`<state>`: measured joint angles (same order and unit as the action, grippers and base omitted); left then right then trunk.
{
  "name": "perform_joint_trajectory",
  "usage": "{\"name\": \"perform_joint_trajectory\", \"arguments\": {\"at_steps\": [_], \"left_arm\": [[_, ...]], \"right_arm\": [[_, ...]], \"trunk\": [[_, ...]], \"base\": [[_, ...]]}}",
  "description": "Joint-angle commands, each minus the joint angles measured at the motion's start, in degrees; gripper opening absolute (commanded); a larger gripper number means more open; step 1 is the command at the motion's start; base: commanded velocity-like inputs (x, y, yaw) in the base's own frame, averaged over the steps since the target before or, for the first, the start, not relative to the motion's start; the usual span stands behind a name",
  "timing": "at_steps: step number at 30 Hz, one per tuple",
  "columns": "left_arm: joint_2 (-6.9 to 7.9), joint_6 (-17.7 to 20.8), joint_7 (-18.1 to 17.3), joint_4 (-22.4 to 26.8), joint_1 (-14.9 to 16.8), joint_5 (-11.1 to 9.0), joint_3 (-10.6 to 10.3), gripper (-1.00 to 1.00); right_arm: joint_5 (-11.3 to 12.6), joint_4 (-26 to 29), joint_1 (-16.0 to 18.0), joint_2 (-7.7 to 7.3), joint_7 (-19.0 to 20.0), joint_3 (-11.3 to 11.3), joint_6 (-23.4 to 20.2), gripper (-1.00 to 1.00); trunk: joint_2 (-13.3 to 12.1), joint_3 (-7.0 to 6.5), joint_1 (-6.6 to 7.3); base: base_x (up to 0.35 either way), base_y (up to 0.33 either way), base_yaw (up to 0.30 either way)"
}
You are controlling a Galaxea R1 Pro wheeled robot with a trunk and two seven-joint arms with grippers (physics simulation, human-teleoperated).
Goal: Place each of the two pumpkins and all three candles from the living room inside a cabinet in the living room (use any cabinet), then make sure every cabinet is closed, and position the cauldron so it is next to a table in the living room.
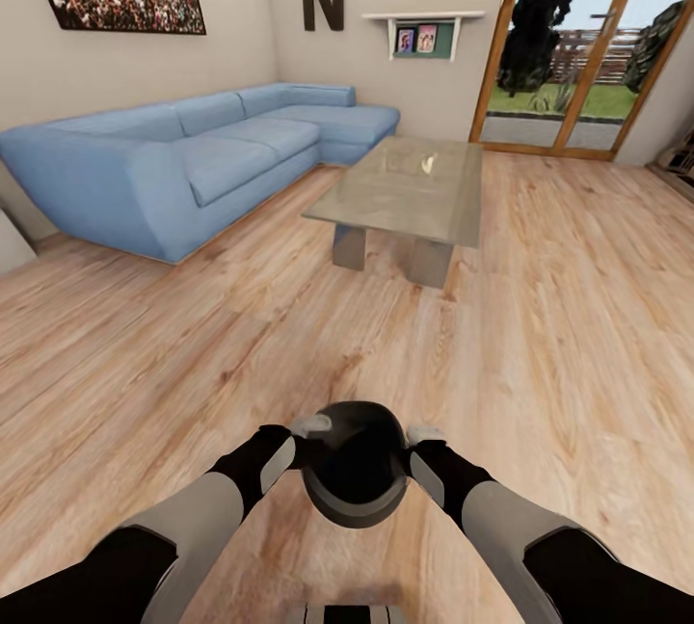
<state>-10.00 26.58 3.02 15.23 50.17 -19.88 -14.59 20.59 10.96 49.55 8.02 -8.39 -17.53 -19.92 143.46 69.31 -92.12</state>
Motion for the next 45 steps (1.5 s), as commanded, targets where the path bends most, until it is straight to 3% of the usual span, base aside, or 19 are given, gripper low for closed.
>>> {"name": "perform_joint_trajectory", "arguments": {"at_steps": [1, 8, 27, 32, 45], "left_arm": [[0.0, 0.2, 0.3, 0.1, 0.0, -0.5, -0.2, 1.0], [0.0, 0.2, 0.6, 0.1, 0.0, -0.5, -0.2, 1.0], [0.0, 0.6, 0.7, 0.0, 0.0, -0.5, -0.3, 1.0], [0.0, 4.5, 0.9, 0.0, 0.0, -0.4, -0.3, 1.0], [0.0, 5.0, 0.9, -1.8, 0.0, -0.4, -0.3, 1.0]], "right_arm": [[0.6, 0.1, 0.0, -0.02, -0.4, -0.5, -0.3, 1.0], [0.6, 0.1, 0.0, -0.02, -0.4, -0.5, -0.3, 1.0], [0.6, 0.0, 0.0, -0.02, -0.5, -0.3, -0.4, 1.0], [0.6, 0.0, 0.0, -0.04, -0.5, -0.2, -0.5, 1.0], [0.6, 0.0, 0.0, -0.11, -0.5, -0.1, -0.6, 1.0]], "trunk": [[0.0, 0.05, -0.01], [0.0, 0.07, -0.01], [0.0, 0.07, -0.01], [0.0, 0.07, -0.01], [0.0, 0.07, -0.01]], "base": [[0.247, 0.136, 0.0], [0.231, 0.08, 0.0], [0.014, 0.001, 0.0], [0.0, 0.0, 0.0], [0.0, 0.0, 0.0]]}}
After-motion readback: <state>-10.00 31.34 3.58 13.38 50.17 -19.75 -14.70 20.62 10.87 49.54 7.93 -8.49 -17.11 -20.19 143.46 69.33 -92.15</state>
